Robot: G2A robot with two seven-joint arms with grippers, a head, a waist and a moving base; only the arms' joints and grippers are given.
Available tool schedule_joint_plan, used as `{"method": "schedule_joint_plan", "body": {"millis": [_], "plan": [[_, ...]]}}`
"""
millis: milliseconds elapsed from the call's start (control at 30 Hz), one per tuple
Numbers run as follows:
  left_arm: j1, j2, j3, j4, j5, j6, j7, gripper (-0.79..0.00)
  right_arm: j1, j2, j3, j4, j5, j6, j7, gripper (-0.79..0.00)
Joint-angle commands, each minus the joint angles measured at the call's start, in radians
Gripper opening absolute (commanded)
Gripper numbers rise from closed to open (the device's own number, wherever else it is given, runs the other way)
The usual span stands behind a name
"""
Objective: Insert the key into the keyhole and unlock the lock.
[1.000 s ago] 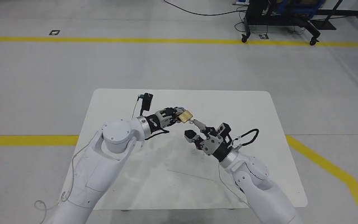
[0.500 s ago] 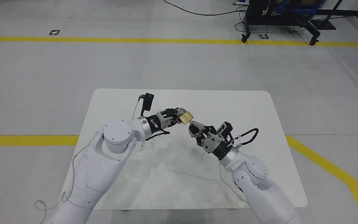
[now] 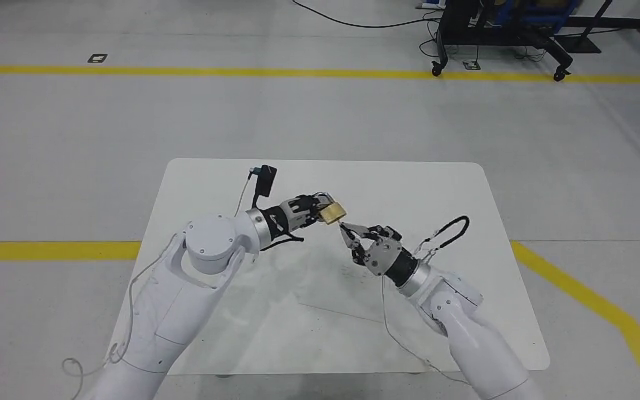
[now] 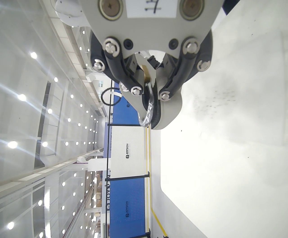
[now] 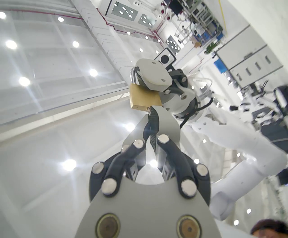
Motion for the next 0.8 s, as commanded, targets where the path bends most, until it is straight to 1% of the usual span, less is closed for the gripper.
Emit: {"method": "schedule_joint_plan", "body": {"millis": [0, 67, 167, 400, 433, 467, 500, 533, 667, 767], "plan": [[0.002, 0.000, 0.000, -0.003, 0.006, -0.007, 0.001, -0.785, 0.008, -0.001, 0.007, 0.022, 0.122, 0.093, 0.004, -0.785], [0.003, 0.000, 0.001, -0.005, 0.013, -0.012, 0.003, -0.785, 0.021, -0.002, 0.018, 0.051, 0.213, 0.162, -0.001, -0.785], [0.005, 0.000, 0.002, -0.008, 0.016, -0.018, 0.005, -0.785, 0.036, -0.004, 0.026, 0.078, 0.305, 0.223, -0.013, -0.785], [0.007, -0.001, 0.002, -0.010, 0.023, -0.026, 0.010, -0.785, 0.031, -0.002, 0.038, 0.061, 0.257, 0.198, -0.025, -0.785], [0.007, -0.001, 0.001, -0.010, 0.023, -0.027, 0.011, -0.785, 0.029, -0.001, 0.038, 0.053, 0.237, 0.190, -0.028, -0.637], [0.008, -0.001, 0.001, -0.010, 0.022, -0.029, 0.012, -0.785, 0.025, 0.000, 0.037, 0.043, 0.214, 0.178, -0.030, -0.443], [0.009, -0.001, 0.000, -0.011, 0.022, -0.031, 0.016, -0.785, 0.021, 0.001, 0.039, 0.030, 0.180, 0.158, -0.037, -0.092], [0.010, -0.001, -0.001, -0.013, 0.022, -0.035, 0.021, -0.785, 0.016, 0.002, 0.042, 0.016, 0.141, 0.136, -0.046, 0.000], [0.019, -0.002, -0.003, -0.026, 0.031, -0.070, 0.044, -0.785, -0.019, 0.018, 0.074, -0.085, -0.133, 0.032, -0.079, 0.000], [0.022, -0.003, -0.004, -0.026, 0.033, -0.071, 0.047, -0.785, -0.071, 0.033, 0.120, -0.159, -0.295, -0.013, -0.063, 0.000]]}}
